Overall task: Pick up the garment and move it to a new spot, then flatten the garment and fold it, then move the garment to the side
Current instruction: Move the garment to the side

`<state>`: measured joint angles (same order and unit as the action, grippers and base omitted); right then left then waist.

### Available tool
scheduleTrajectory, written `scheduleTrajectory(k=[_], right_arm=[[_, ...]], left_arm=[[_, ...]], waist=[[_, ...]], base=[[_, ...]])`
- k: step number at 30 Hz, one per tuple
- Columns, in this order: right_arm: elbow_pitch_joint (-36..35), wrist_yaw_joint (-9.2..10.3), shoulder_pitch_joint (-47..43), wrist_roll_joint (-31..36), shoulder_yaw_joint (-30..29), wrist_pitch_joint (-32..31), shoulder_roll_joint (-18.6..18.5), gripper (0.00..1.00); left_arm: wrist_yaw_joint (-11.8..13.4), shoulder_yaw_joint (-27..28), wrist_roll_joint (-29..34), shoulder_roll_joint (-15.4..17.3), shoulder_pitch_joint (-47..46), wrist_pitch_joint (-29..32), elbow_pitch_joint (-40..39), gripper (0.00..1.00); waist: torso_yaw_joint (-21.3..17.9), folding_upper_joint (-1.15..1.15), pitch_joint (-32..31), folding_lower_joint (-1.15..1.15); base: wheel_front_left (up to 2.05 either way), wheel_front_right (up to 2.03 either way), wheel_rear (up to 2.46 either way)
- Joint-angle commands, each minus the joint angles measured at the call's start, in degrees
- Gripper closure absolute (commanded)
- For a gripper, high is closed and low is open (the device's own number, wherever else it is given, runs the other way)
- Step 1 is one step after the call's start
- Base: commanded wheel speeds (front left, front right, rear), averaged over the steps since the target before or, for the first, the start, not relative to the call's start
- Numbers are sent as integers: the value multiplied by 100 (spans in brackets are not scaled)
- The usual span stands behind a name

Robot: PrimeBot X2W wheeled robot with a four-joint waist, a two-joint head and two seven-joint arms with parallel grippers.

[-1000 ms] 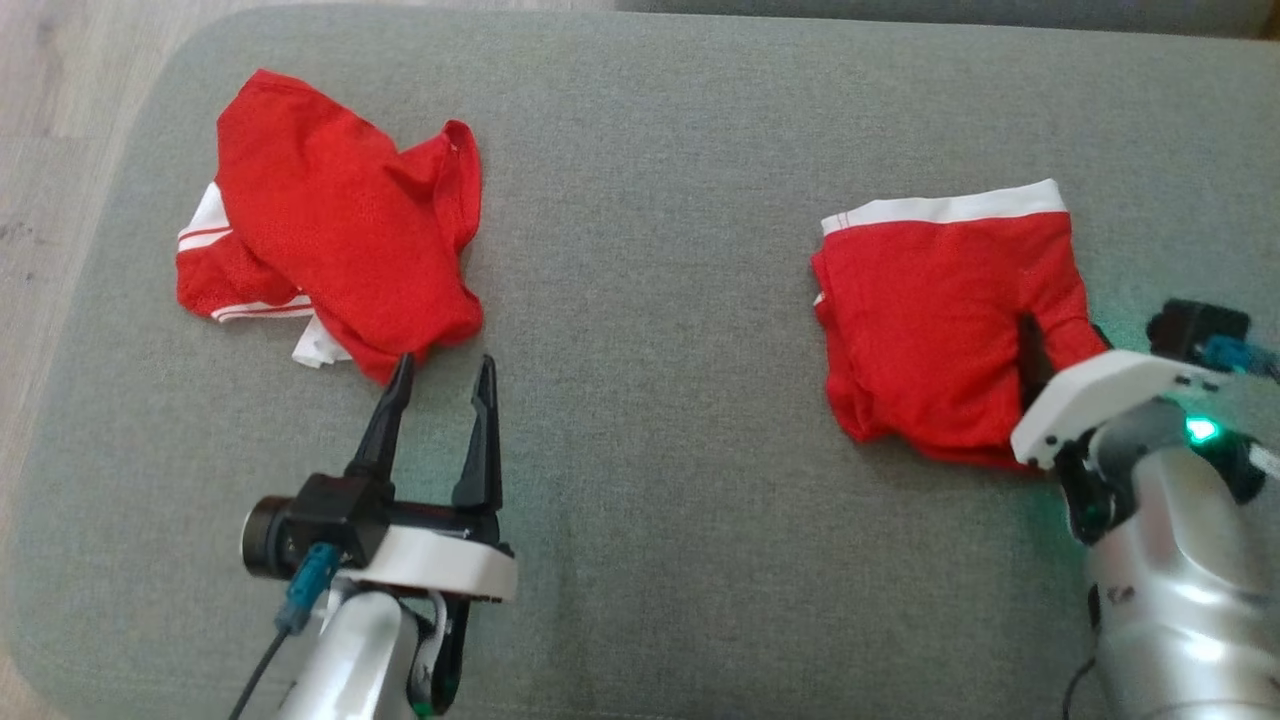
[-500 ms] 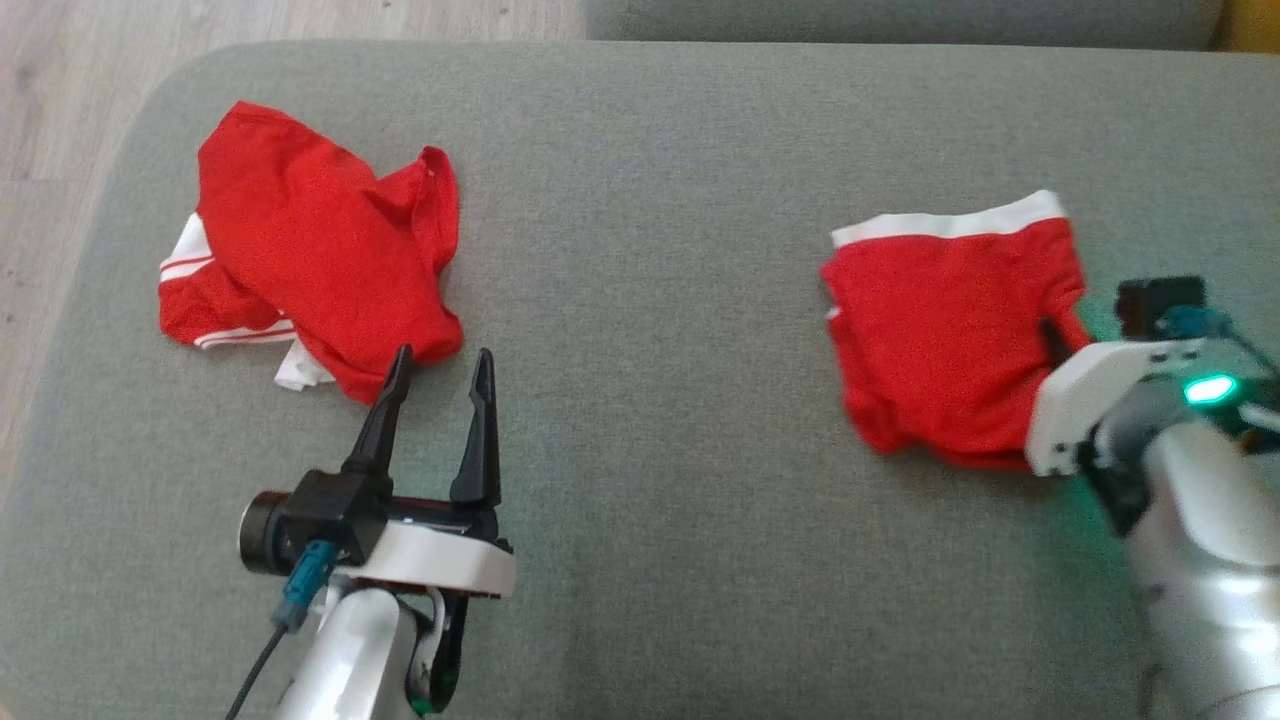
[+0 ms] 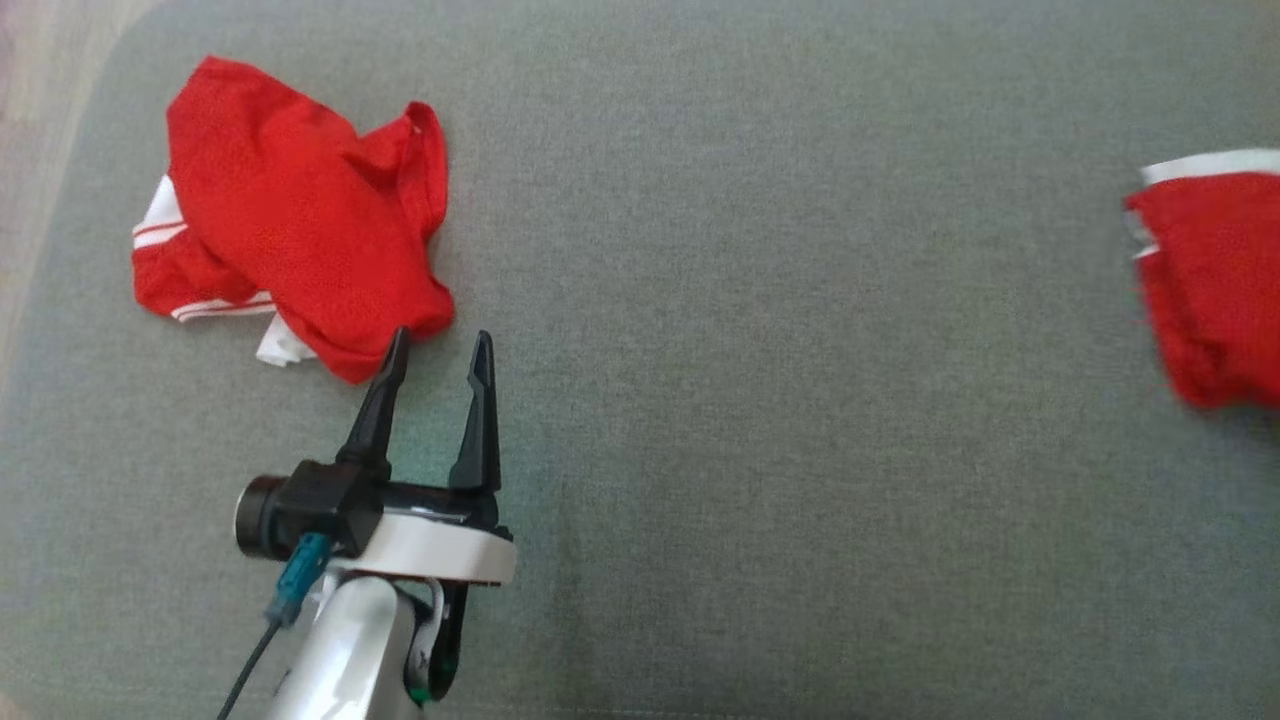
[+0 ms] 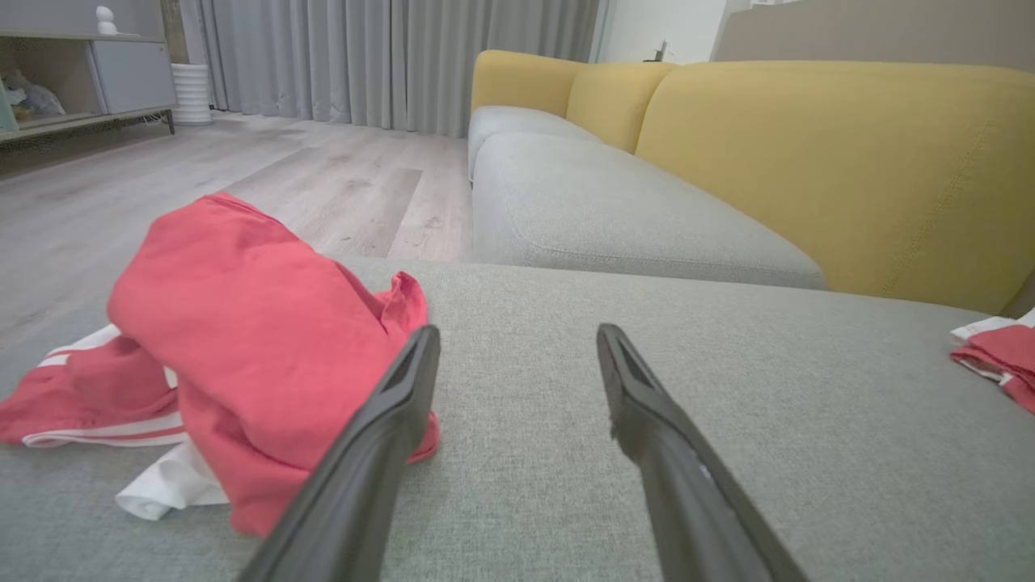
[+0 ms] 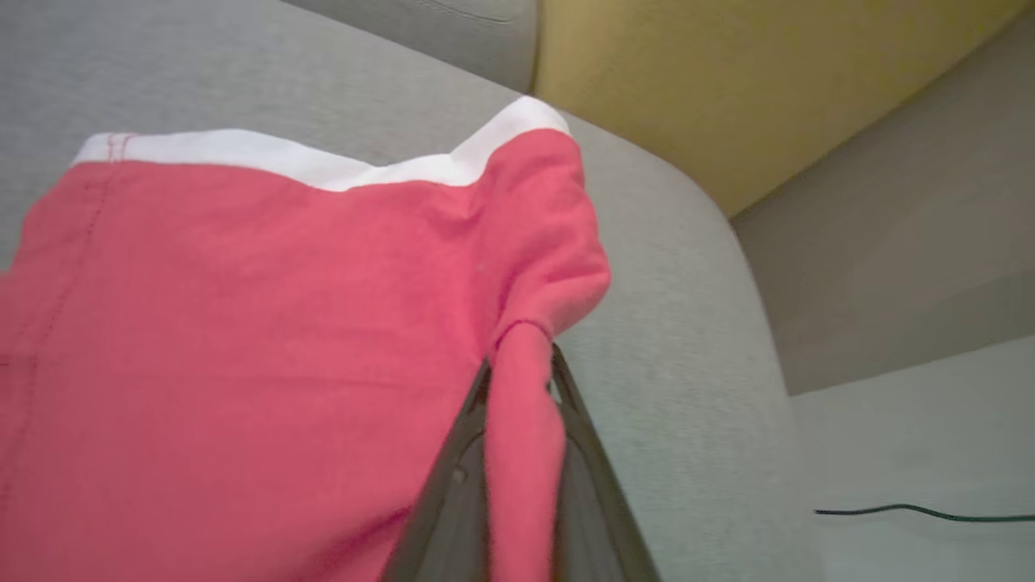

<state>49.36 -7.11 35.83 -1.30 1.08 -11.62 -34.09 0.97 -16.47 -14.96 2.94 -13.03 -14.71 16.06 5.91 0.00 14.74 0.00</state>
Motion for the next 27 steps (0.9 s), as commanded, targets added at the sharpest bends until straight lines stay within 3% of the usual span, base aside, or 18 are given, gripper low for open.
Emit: scheduleTrajectory(k=[1, 14, 15, 16, 17, 27], right_arm=[[-101, -37, 178, 41, -16, 63, -272, 100], [147, -37, 500, 140, -246, 114, -134, 100], [160, -37, 511, 125, -298, 110, -96, 71], [155, -37, 524, 106, -350, 133, -50, 23], [146, -37, 535, 102, -391, 158, -5, 0], [-262, -37, 504, -405, -185, 458, 776, 0]], left_arm=[[-33, 226, 89, 23, -272, -29, -212, 0], [-77, 222, 104, 13, -439, -29, -151, 0], [-76, 222, 101, 12, -439, -29, -142, 0], [-76, 222, 97, 11, -436, -29, -132, 0], [-76, 224, 92, 10, -430, -29, -121, 0], [-28, 326, 51, 4, -205, -29, -63, 0]], waist=[[11, 0, 135, 0], [23, 0, 253, 0], [22, 0, 237, 0], [21, 0, 214, 0], [19, 0, 180, 0], [-152, 0, -425, 0]], base=[[0, 0, 0], [0, 0, 0], [0, 0, 0], [0, 0, 0], [0, 0, 0], [0, 0, 0]])
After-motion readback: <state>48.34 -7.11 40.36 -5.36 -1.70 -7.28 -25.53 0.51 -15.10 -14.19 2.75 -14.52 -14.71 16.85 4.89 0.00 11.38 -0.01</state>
